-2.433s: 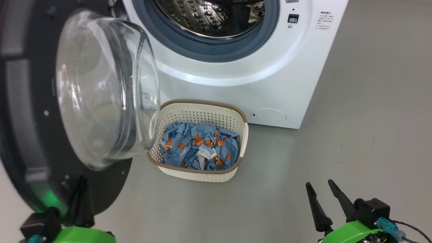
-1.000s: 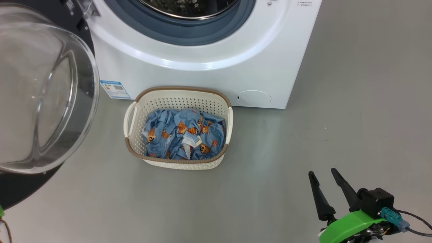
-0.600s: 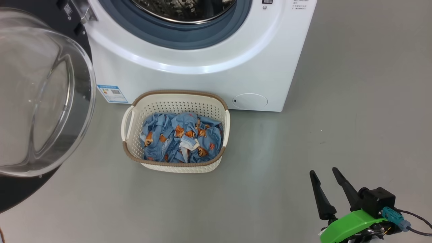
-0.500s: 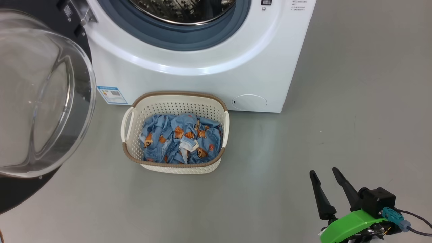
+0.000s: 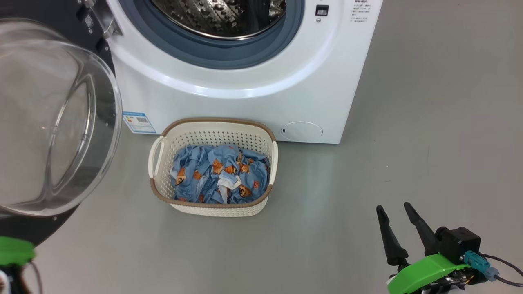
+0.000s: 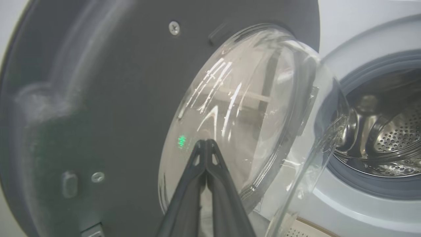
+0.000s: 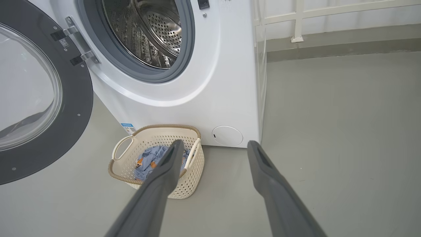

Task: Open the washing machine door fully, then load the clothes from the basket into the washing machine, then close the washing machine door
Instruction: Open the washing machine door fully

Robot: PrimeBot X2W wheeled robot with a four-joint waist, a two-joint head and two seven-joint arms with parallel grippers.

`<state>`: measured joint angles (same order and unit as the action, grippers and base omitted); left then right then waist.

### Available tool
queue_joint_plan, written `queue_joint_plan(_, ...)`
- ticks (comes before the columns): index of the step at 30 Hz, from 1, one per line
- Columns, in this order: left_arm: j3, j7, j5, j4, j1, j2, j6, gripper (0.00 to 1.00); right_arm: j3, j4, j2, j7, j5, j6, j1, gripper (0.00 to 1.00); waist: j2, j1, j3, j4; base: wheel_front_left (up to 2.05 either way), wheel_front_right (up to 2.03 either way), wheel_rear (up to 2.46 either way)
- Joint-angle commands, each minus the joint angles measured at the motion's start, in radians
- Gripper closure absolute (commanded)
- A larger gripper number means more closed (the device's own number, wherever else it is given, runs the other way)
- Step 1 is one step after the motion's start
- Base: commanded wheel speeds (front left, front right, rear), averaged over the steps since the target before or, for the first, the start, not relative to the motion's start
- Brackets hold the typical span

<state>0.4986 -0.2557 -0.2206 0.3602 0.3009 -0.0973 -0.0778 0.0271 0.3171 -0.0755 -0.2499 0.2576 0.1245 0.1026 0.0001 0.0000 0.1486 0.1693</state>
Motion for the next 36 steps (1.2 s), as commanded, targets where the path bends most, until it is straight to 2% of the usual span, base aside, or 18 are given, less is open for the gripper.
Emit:
queue_joint_plan(1,0.009,-0.006,0.020,-0.050,-0.013,-0.024,-0.008,1.00,0.027,-0.028,0.003,-0.012,0.006,0.006,0.003,0.00,-0.0001,0.0000,-0.003,-0.002,0.00,0.00,0.00)
queue_joint_plan(13,-0.112,-0.006,0.045,-0.187,-0.098,0.029,-0.042,1.00,0.037,-0.050,0.010,-0.012,0.015,0.006,-0.004,0.00,-0.0001,0.0000,-0.034,-0.032,0.00,0.00,0.00)
queue_joint_plan(14,-0.127,-0.006,0.044,-0.195,-0.107,0.030,-0.044,0.67,0.038,-0.054,0.010,-0.012,0.015,0.006,-0.004,0.00,-0.0001,0.0000,-0.036,-0.035,0.00,0.00,0.00)
queue_joint_plan(15,-0.140,-0.006,0.047,-0.206,-0.116,0.031,-0.045,0.11,0.040,-0.058,0.011,-0.012,0.015,0.006,-0.004,0.00,-0.0001,0.0000,-0.038,-0.038,0.00,0.00,0.00)
queue_joint_plan(16,-0.155,-0.006,0.046,-0.212,-0.127,0.032,-0.047,0.00,0.040,-0.062,0.011,-0.012,0.014,0.006,-0.005,0.00,-0.0001,0.0000,-0.040,-0.041,0.00,0.00,0.00)
queue_joint_plan(21,-0.218,-0.006,0.034,-0.227,-0.179,0.035,-0.051,0.00,0.037,-0.087,0.015,-0.012,0.019,0.006,-0.010,0.00,-0.0001,0.0000,-0.056,-0.063,0.00,0.00,0.00)
queue_joint_plan(31,-0.284,-0.006,0.019,-0.226,-0.258,0.038,-0.052,0.00,0.039,-0.118,0.020,-0.012,0.010,0.006,-0.022,0.00,-0.0001,0.0000,-0.088,-0.115,0.00,0.00,0.00)
queue_joint_plan(36,-0.328,-0.006,0.010,-0.226,-0.288,0.014,-0.053,0.00,0.030,-0.136,0.021,-0.012,0.001,0.006,-0.034,0.00,-0.0001,0.0000,-0.094,-0.140,0.00,0.00,0.00)
